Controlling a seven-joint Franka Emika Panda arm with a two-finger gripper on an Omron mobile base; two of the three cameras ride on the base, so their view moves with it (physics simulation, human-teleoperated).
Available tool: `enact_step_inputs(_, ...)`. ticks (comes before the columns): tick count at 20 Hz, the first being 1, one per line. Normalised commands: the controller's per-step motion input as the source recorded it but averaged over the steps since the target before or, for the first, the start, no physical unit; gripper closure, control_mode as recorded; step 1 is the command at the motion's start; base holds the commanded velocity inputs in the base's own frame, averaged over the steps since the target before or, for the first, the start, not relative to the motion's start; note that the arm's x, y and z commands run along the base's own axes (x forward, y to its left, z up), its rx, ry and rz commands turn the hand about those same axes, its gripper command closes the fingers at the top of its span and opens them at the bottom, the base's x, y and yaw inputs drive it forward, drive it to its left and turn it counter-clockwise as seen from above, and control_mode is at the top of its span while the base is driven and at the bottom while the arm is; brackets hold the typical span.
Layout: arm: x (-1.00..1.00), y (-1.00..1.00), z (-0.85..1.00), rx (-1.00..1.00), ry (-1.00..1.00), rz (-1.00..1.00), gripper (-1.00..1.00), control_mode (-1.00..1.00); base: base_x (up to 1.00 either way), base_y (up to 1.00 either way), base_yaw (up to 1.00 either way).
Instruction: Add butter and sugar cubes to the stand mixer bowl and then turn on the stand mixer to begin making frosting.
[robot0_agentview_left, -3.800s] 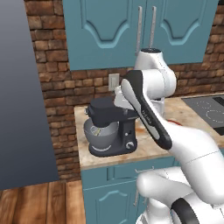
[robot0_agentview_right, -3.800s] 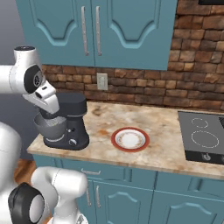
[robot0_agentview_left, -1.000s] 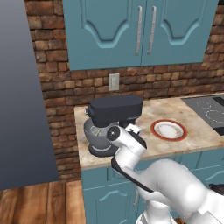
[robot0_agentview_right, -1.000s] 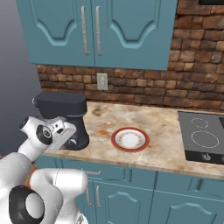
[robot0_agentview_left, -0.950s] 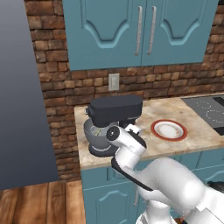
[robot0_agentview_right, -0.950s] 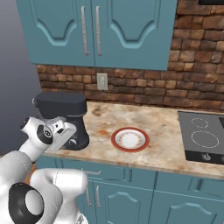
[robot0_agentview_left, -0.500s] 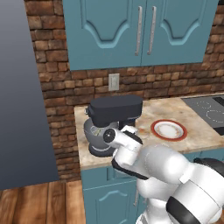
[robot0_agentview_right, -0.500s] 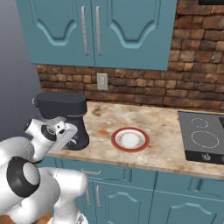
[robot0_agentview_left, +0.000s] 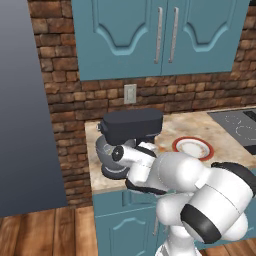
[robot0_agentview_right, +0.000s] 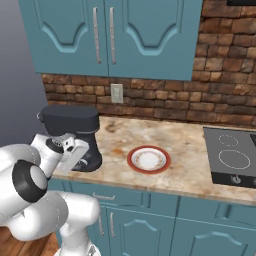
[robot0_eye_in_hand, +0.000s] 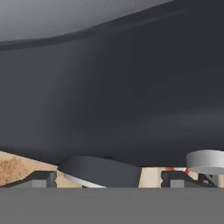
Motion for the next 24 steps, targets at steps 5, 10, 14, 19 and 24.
enact_step_inputs(5, 0.1, 0.0, -0.11, -0.02, 0.0, 0.0, 1.0, -1.0, 0.0, 0.0, 0.0)
enact_step_inputs(10, 0.0, -0.09, 0.0, 0.02, 0.0, 0.0, 1.0, -1.0, 0.0, 0.0, 0.0)
enact_step_inputs(14, 0.0, -0.14, 0.0, 0.12, 0.06, 0.0, 1.0, -1.0, 0.0, 0.0, 0.0)
enact_step_inputs(19, 0.0, -0.2, 0.0, 0.21, 0.05, 0.0, 1.0, -1.0, 0.0, 0.0, 0.0)
enact_step_inputs(24, 0.0, -0.22, 0.0, 0.19, 0.05, 0.0, 1.0, -1.0, 0.0, 0.0, 0.0)
